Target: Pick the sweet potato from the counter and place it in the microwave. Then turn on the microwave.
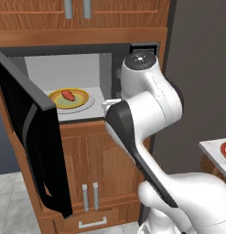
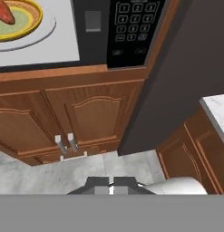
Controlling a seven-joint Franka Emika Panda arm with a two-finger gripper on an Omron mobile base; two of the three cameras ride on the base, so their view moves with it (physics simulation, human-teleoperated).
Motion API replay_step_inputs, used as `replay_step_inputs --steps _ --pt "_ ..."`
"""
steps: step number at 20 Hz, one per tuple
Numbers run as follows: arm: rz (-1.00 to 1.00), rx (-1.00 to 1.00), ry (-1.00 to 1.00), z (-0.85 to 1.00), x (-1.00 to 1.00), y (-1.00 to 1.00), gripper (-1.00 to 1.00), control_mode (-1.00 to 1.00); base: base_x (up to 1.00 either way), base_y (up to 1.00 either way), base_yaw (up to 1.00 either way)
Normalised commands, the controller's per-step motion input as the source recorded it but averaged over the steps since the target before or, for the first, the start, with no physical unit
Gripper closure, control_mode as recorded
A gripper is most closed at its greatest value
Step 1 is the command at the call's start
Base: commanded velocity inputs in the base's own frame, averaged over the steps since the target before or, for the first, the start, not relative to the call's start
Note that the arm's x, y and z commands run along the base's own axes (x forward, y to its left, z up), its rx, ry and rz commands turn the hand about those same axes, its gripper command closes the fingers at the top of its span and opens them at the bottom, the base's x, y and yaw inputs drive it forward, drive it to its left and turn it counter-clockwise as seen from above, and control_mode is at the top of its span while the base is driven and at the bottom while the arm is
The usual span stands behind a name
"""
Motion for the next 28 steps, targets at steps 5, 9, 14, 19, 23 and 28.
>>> replay_step_inputs --steps 5,9,14,19,23,28 --pt "0.00 0.00 0.00 -0.24 -0.95 0.00 1.00 -1.00 0.00 0.00 0.00" --pt "0.00 0.00 0.00 0.00 -0.71 -0.01 1.00 -1.00 0.00 0.00 0.00" --pt "0.00 0.00 0.00 0.18 -0.73 -0.02 1.00 -1.00 0.00 0.00 0.00" --pt "0.00 0.00 -0.07 0.03 -0.67 0.00 1.00 -1.00 0.00 0.00 0.00" --pt "0.03 0.00 -0.22 0.00 -0.25 0.00 1.00 -1.00 0.00 0.00 0.00" --pt "0.05 0.00 -0.29 0.00 -0.01 0.00 1.00 -1.00 0.00 0.00 0.00"
